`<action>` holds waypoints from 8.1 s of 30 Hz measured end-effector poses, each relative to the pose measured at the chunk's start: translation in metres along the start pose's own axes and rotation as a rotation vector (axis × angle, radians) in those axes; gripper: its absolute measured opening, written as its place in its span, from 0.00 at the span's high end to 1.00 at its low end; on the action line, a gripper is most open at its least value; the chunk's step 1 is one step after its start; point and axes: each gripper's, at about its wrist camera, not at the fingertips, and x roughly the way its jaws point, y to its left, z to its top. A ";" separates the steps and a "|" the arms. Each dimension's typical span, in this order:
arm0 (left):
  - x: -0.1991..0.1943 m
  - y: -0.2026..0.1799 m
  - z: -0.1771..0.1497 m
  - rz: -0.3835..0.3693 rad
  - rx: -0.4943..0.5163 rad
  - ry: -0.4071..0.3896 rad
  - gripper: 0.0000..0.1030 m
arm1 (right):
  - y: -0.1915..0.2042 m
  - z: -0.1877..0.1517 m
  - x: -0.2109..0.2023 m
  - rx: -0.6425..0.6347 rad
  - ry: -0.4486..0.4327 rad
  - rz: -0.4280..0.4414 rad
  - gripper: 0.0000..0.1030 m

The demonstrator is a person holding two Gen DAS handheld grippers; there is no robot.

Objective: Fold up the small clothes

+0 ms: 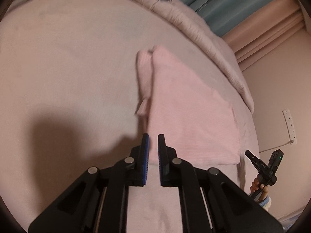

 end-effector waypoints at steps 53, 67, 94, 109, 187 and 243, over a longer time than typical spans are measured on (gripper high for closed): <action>0.012 0.017 -0.044 -0.139 -0.216 0.035 0.23 | 0.013 -0.050 -0.015 0.216 0.122 0.334 0.53; 0.061 0.037 0.017 -0.244 -0.243 0.082 0.24 | 0.061 -0.048 -0.007 0.027 0.138 0.378 0.52; 0.101 0.001 0.071 -0.027 0.036 0.084 0.85 | 0.156 0.022 0.083 -0.175 0.157 0.244 0.52; 0.092 -0.024 0.074 -0.007 0.142 0.067 0.85 | 0.170 0.055 0.151 -0.119 0.248 0.158 0.83; 0.101 -0.156 0.044 0.114 0.373 0.039 0.83 | 0.111 0.010 0.066 0.109 0.176 0.524 0.52; 0.079 -0.044 0.007 0.010 0.112 0.080 0.56 | 0.140 0.075 0.073 0.061 0.178 0.463 0.87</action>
